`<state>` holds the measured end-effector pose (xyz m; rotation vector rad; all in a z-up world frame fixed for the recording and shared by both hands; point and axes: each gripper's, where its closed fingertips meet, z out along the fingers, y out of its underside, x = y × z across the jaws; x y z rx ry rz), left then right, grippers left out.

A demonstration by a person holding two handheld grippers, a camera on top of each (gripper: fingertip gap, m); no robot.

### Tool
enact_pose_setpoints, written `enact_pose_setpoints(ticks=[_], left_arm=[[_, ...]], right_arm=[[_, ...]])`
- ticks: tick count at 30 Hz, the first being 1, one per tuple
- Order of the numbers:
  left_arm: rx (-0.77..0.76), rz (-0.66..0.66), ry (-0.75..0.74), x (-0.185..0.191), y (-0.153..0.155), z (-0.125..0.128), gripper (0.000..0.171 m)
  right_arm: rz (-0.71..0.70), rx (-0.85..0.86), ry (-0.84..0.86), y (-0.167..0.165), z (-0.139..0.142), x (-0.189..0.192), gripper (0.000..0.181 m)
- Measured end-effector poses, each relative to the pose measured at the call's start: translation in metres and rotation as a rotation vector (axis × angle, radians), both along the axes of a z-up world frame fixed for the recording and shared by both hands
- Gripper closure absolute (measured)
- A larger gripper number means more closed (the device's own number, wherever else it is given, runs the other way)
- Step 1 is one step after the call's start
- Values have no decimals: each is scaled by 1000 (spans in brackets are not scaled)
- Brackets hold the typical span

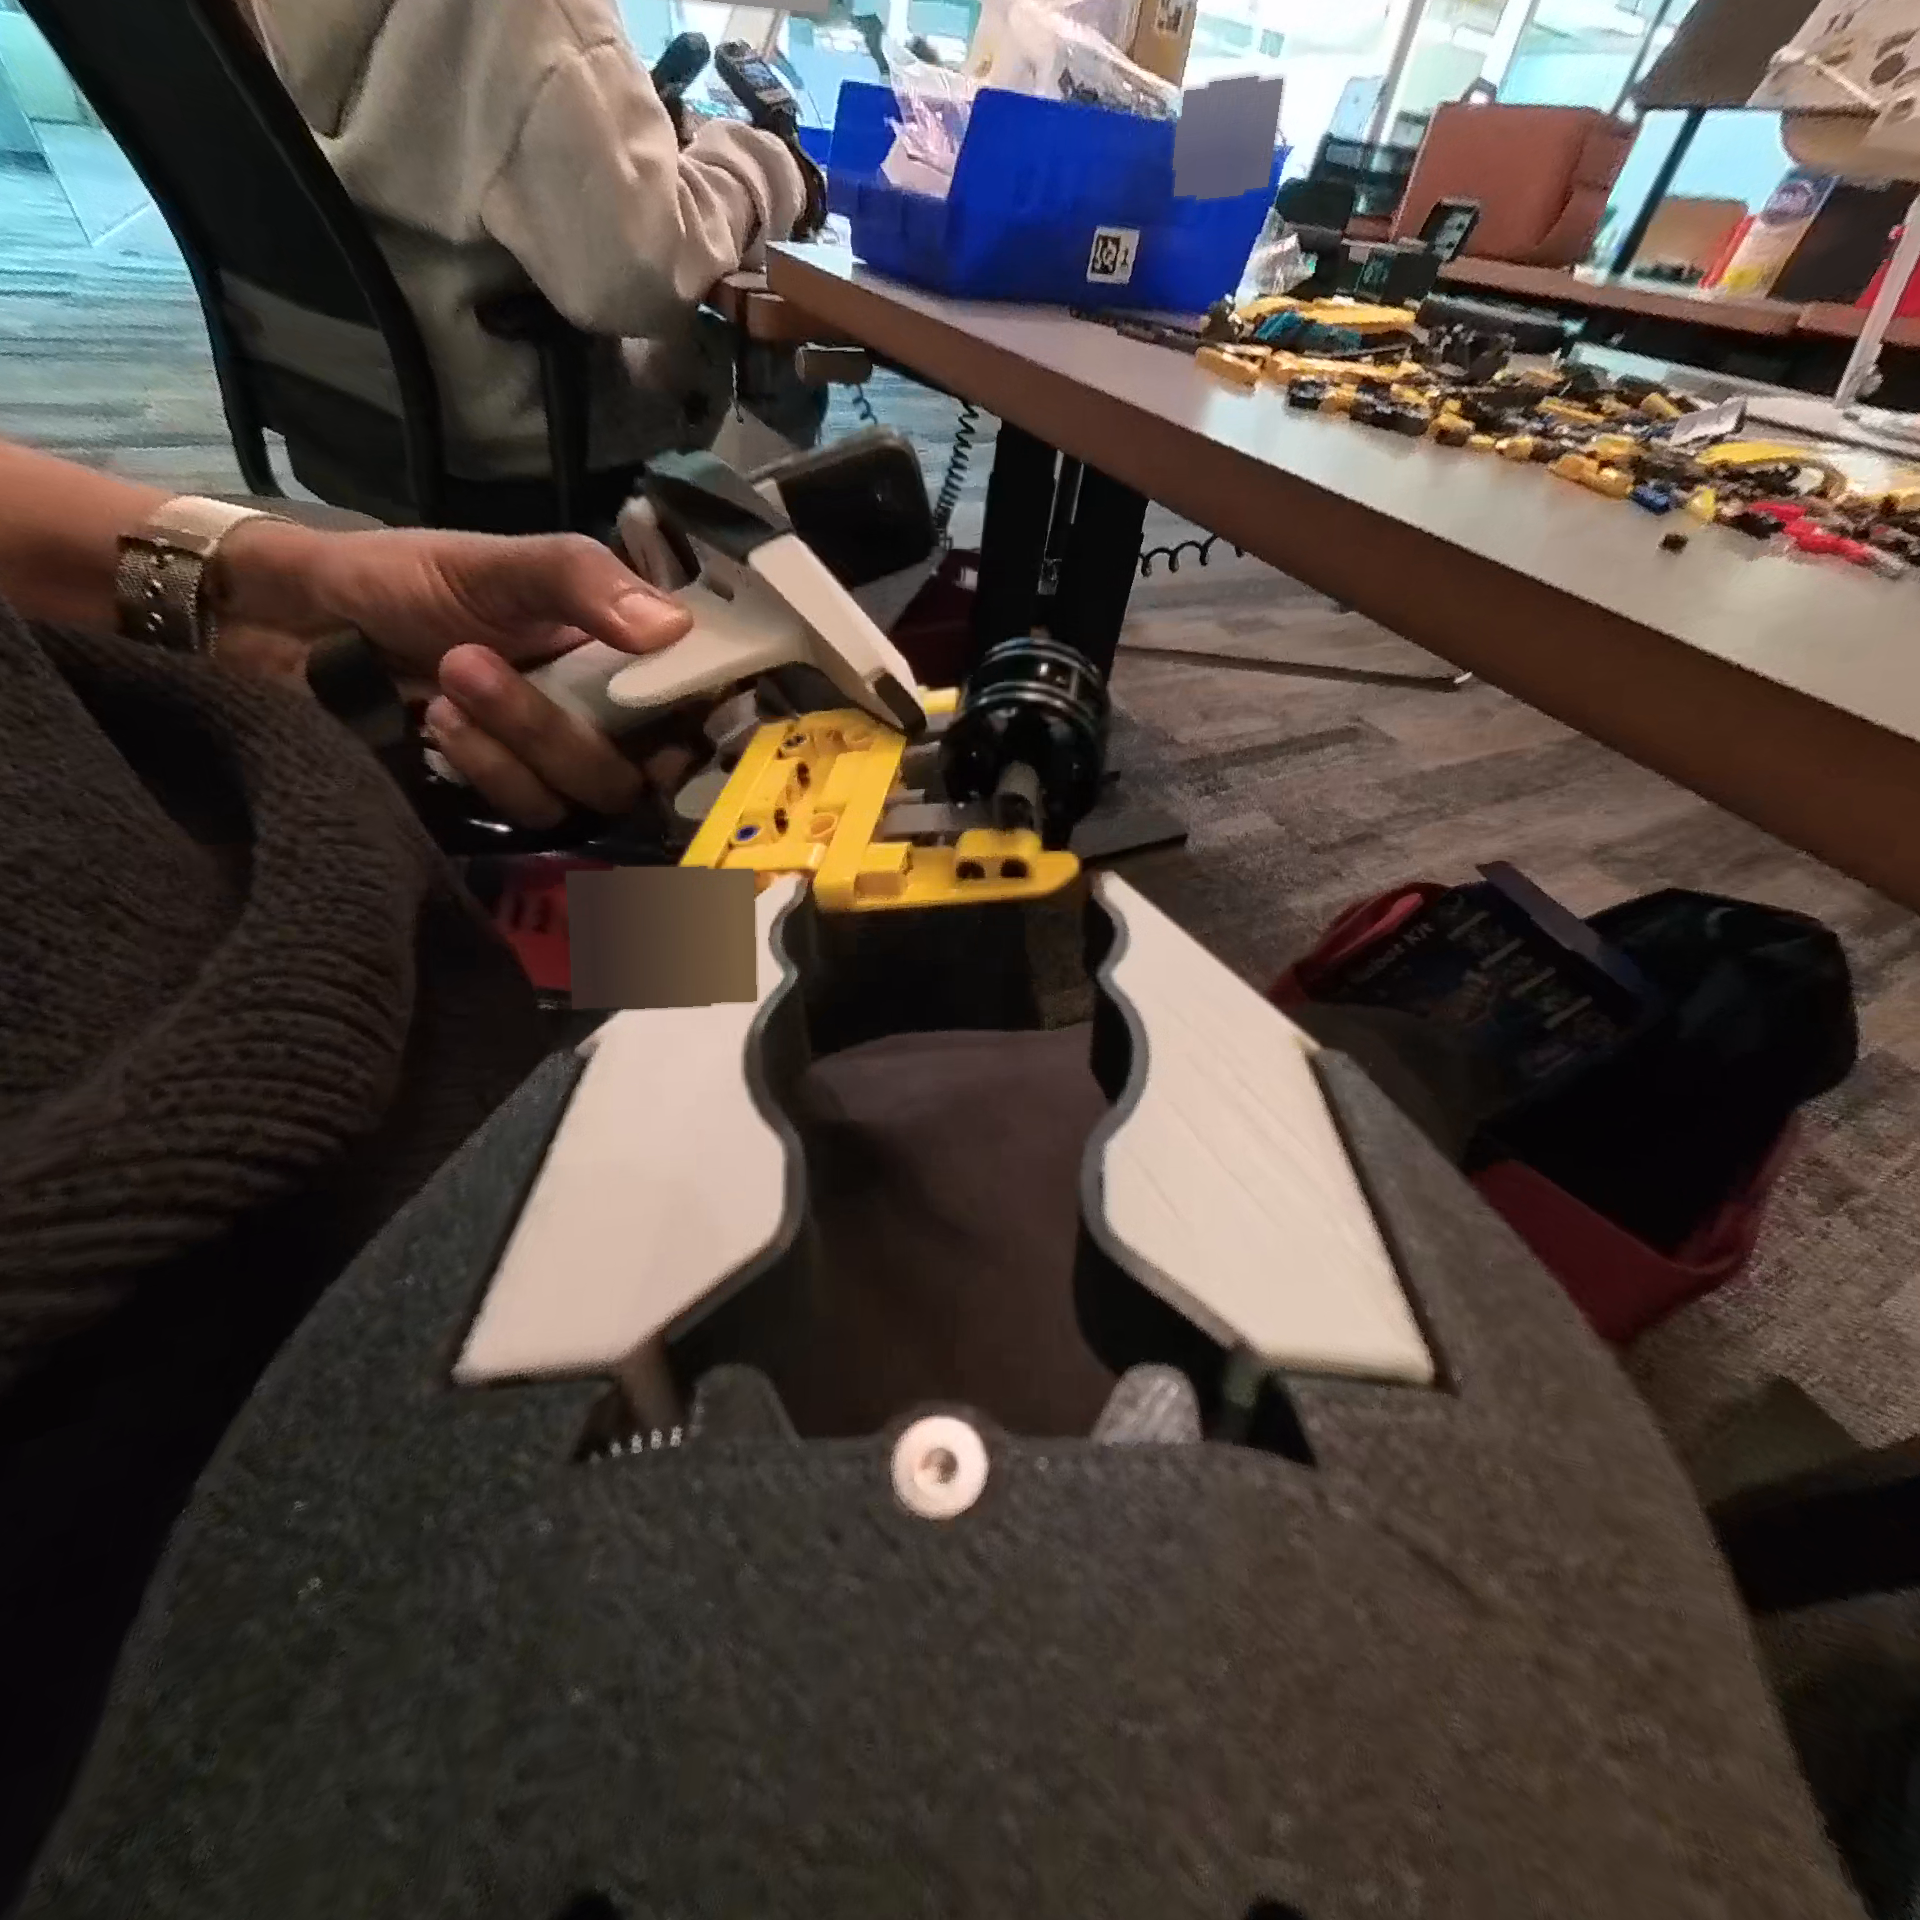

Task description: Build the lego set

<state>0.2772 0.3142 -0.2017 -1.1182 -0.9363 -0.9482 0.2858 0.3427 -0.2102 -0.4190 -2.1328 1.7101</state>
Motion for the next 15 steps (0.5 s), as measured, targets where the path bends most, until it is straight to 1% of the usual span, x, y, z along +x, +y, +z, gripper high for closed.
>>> enact_pose_setpoints(ticks=[3, 4, 5, 6, 9, 14, 15], left_arm=[[-27, 4, 35, 1, 1, -1, 165], [-19, 3, 34, 2, 1, 0, 165], [-2, -1, 28, 3, 2, 1, 164], [20, 0, 21, 3, 1, 4, 165], [35, -10, 44, 6, 2, 8, 163], [-43, -43, 131, 12, 6, 6, 156], [-54, -47, 141, 13, 6, 5, 157]], right_arm=[[-17, 4, -31, 0, -4, -3, 115], [-11, -2, -36, 0, -3, -2, 115], [6, -9, -32, -1, -1, 1, 122], [28, -20, -25, -2, 2, 5, 133], [46, -49, -34, -2, 6, 8, 133], [60, -95, -65, 1, 11, 8, 134], [65, -99, -70, 1, 11, 8, 134]])
